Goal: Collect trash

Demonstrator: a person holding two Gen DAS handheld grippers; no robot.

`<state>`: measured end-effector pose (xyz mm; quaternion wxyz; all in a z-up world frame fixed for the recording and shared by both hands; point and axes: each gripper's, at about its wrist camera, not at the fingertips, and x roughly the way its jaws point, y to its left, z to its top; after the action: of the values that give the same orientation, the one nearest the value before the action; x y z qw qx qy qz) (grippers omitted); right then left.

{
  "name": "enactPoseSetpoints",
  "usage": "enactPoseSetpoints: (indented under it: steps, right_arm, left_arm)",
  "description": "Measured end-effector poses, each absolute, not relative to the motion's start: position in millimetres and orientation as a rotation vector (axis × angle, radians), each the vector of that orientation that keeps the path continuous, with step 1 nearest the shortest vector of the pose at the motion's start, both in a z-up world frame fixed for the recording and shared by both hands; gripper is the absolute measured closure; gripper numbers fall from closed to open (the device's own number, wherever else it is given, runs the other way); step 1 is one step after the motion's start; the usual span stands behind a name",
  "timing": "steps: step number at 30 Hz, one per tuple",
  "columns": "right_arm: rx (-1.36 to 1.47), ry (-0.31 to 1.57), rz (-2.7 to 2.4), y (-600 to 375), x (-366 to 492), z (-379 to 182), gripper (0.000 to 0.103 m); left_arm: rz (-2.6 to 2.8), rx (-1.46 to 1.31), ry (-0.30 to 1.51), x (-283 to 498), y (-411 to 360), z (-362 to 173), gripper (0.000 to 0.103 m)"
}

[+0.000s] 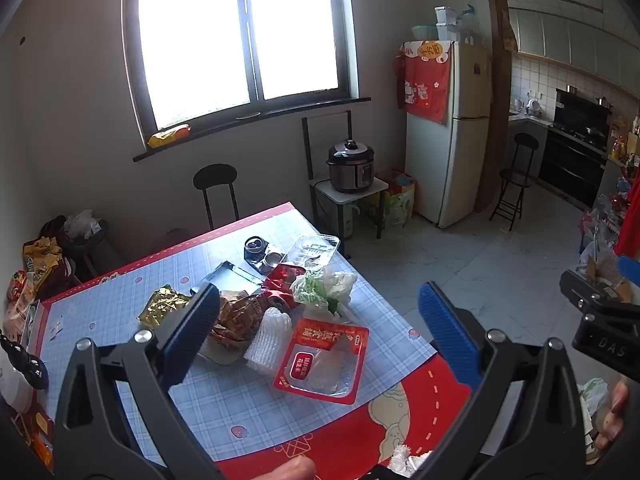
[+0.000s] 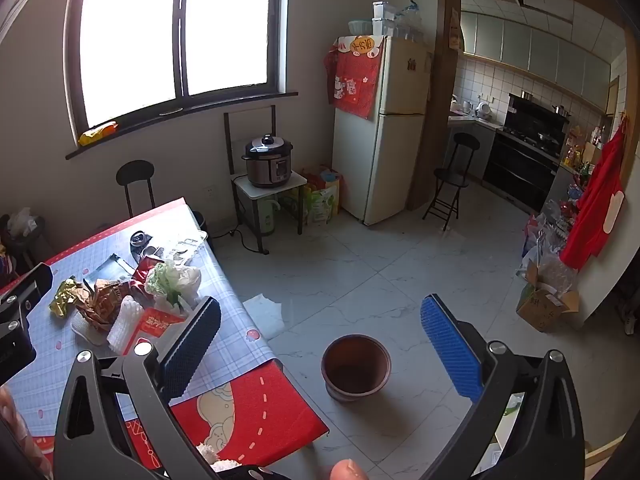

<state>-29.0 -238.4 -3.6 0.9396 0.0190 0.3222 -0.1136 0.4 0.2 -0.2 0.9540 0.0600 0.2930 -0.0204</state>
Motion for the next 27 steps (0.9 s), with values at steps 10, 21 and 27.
enactPoseSetpoints:
  steps: [10,21,27]
  right_arm:
    - [0.044,0.660,-0.230,-239.4,-28.7,-3.4,0.005]
    - [0.045,0.659,-0.230,-240.4,-29.0,-2.7,0.005]
    - [0.044,0.658,-0.231,-240.8,-29.5,-2.4,0.005]
  left_arm:
    - [-0.040,0.125,0.596,0.5,0.3,-0.2,0.005]
    - [-0.038,0.126,0.593,0.5,0.5,-0.1,0.005]
    - [-0.038,0.126,0.591,0.2,0.3,-0.1,0.005]
